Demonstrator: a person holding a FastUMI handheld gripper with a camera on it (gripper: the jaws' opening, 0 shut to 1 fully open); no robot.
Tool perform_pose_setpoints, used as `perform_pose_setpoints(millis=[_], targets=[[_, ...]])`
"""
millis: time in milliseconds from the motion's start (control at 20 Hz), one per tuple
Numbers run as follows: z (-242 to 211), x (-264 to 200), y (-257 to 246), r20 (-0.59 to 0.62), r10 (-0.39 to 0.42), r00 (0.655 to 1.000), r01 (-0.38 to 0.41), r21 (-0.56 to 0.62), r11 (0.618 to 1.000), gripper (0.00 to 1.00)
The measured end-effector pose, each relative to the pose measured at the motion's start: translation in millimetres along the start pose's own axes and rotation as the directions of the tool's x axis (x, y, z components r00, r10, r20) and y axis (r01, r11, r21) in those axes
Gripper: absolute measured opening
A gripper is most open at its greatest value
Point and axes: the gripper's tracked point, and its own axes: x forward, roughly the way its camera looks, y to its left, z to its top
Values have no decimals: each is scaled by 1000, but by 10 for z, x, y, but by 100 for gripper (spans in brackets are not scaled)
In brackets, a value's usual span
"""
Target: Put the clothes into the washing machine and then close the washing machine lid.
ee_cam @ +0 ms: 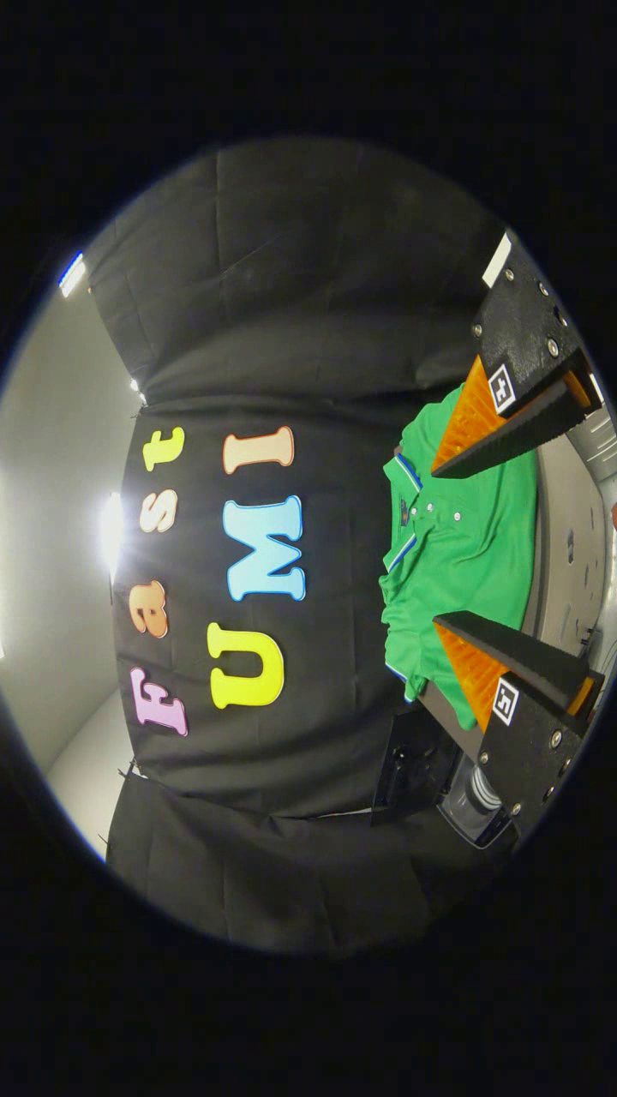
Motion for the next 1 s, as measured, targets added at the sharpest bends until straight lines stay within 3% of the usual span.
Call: perform_pose_setpoints(millis=[450,1000], targets=[[-83,859,-215,-125,-16,992,18,12,1000,96],[-445,1633,-315,-342,18,940,-9,28,1000,96]])
